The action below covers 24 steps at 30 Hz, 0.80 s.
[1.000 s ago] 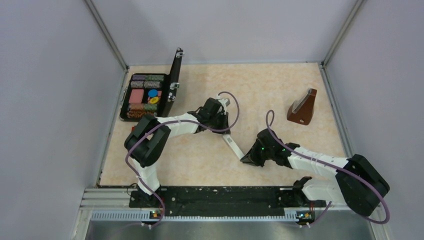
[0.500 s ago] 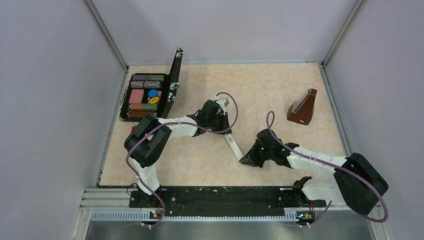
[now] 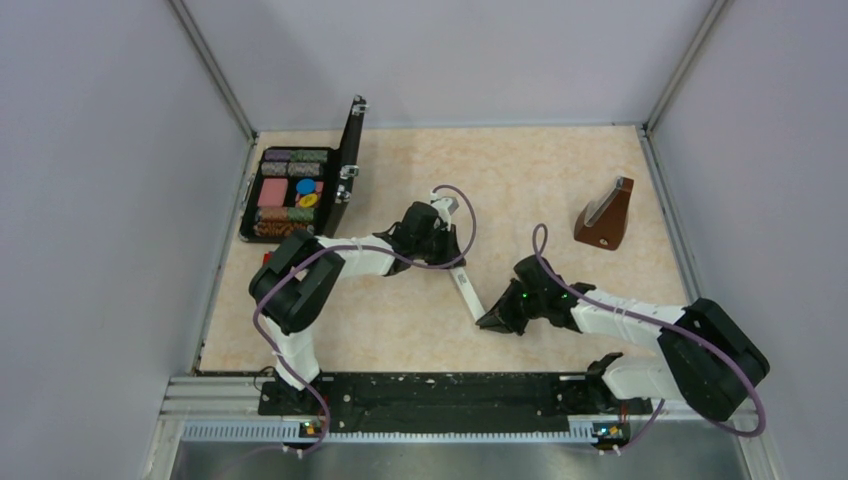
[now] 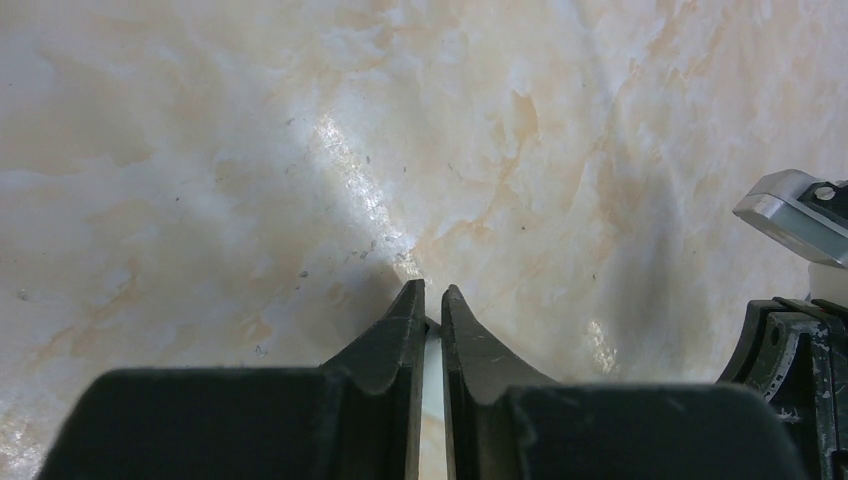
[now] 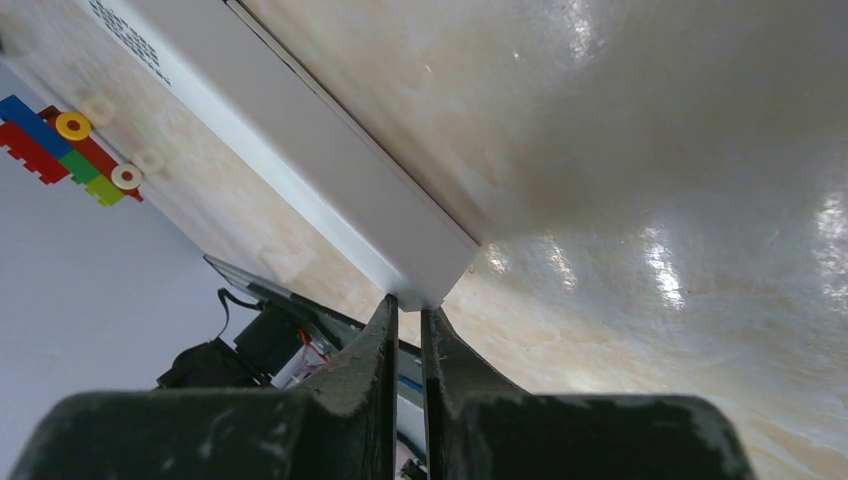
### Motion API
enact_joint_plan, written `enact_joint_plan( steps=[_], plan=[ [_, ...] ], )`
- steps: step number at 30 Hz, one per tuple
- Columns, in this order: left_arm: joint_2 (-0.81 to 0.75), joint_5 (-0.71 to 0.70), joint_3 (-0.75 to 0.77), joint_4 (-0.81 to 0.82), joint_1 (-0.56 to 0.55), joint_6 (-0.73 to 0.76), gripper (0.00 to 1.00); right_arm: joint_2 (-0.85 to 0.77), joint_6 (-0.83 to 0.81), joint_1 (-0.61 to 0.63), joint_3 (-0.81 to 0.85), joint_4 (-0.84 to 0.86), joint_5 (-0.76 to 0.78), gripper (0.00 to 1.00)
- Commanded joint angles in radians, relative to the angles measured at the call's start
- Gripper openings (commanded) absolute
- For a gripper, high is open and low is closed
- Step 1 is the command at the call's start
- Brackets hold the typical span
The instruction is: Load the batteries into the remote control
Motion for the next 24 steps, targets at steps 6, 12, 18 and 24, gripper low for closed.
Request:
enact_joint_plan(
  steps=[6, 12, 18, 24],
  plan=[
    [0.017, 0.090, 0.090, -0.200, -0.019, 0.019, 0.04, -0.014, -0.118, -0.023, 0.098, -0.097, 0.177, 0.10],
    [0.019, 0.076, 0.211, -0.247, 0.038, 0.007, 0.12, -0.094, -0.177, -0.022, 0.136, -0.169, 0.160, 0.21],
    [0.016, 0.071, 0.304, -0.273, 0.063, 0.018, 0.19, -0.210, -0.241, -0.023, 0.162, -0.252, 0.145, 0.44],
    [0.030, 0.068, 0.318, -0.278, 0.067, 0.010, 0.21, -0.229, -0.298, -0.024, 0.175, -0.292, 0.161, 0.47]
  ],
)
